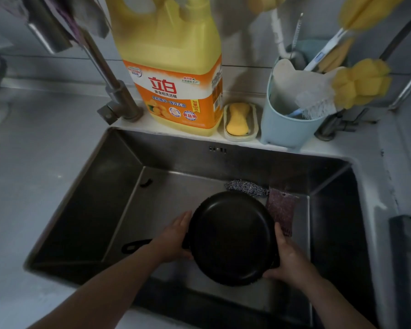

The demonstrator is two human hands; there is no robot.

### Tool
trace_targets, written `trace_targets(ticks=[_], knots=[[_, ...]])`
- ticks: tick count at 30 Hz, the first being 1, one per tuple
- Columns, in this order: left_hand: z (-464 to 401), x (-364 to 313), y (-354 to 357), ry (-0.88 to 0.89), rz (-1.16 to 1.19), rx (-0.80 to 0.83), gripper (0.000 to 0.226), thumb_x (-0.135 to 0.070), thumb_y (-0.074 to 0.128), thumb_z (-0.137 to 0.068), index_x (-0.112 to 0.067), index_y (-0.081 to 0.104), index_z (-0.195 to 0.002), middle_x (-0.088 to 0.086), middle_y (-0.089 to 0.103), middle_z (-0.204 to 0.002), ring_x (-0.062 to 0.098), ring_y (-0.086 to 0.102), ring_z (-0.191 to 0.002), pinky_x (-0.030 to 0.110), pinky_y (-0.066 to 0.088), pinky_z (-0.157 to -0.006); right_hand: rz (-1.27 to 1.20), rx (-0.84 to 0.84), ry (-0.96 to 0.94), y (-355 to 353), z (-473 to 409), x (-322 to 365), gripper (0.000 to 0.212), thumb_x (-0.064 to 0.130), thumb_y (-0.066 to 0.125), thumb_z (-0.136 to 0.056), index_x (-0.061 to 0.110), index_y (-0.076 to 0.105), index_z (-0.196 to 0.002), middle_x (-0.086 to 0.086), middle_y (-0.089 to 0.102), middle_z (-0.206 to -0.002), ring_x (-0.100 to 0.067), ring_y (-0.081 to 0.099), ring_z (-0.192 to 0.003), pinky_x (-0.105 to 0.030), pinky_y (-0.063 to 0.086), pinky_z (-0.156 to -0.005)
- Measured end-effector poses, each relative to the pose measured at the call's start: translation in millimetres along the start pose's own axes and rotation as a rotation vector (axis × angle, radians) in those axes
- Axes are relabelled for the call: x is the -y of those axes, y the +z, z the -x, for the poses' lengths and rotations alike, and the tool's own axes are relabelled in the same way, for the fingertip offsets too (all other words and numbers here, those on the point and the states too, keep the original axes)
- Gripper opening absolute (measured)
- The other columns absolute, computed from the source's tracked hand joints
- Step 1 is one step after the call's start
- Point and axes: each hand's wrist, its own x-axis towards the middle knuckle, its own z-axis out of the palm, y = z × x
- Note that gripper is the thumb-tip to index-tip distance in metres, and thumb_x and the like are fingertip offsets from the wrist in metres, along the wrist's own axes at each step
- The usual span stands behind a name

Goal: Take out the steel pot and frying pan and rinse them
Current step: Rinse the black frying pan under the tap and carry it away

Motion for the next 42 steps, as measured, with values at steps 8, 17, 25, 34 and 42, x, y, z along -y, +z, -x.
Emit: trace_targets(ticks=[8,17,25,34,42], knots=[[-8.0,2.2,9.1,0.064,0.087,0.032,0.141,-0.04,0.087,-0.059,-0.025,-0.019,-0.151,0.0,0.01,-0.159,0.023,0.038,-0.136,0.037,0.04,-0.107,-0.109,0.012,0.007,3.6,-2.0,-4.5,0.146,0.033,0.091,-0.061,0.026,-0.027,-0.146,-0.001,0.015,-0.16,-0.017,0.023,-0.144,-0.027,0.025,-0.114],[-10.7,4.9,12.9,0.077,0.146,0.039,0.15,-0.047,0.089,-0.051,-0.026,-0.023,-0.149,0.005,0.019,-0.154,0.026,0.036,-0.136,0.042,0.04,-0.107,-0.211,0.061,0.008,5.5,-10.2,-7.3,0.149,0.022,0.093,-0.057,0.037,-0.03,-0.14,0.0,0.016,-0.159,-0.004,0.018,-0.134,-0.024,0.024,-0.113],[-7.4,5.9,11.1,0.066,0.169,0.036,0.152,-0.039,0.092,-0.052,-0.031,-0.027,-0.146,0.005,0.018,-0.154,0.026,0.034,-0.137,0.039,0.039,-0.108,-0.277,0.062,0.02,9.1,-13.7,-7.2,0.149,0.018,0.094,-0.055,0.043,-0.027,-0.139,0.002,0.015,-0.159,-0.014,0.018,-0.144,-0.034,0.028,-0.117],[12.8,-9.1,-29.6,0.103,0.152,-0.066,0.146,-0.034,0.091,-0.057,-0.018,-0.021,-0.15,0.005,0.013,-0.158,0.025,0.033,-0.138,0.027,0.033,-0.107,-0.315,-0.008,0.02,-13.8,3.0,13.1,0.147,0.018,0.092,-0.059,0.053,-0.026,-0.14,-0.002,0.042,-0.147,-0.018,0.041,-0.134,-0.033,0.039,-0.109],[45.8,-28.3,-74.1,0.107,0.079,-0.17,0.153,-0.04,0.092,-0.045,-0.029,-0.017,-0.15,0.001,0.017,-0.157,0.025,0.035,-0.137,0.047,0.041,-0.106,-0.363,-0.102,-0.105,-39.6,31.6,43.4,0.149,0.014,0.094,-0.052,0.073,-0.022,-0.126,0.004,0.035,-0.151,-0.02,0.035,-0.139,-0.05,0.036,-0.112]])
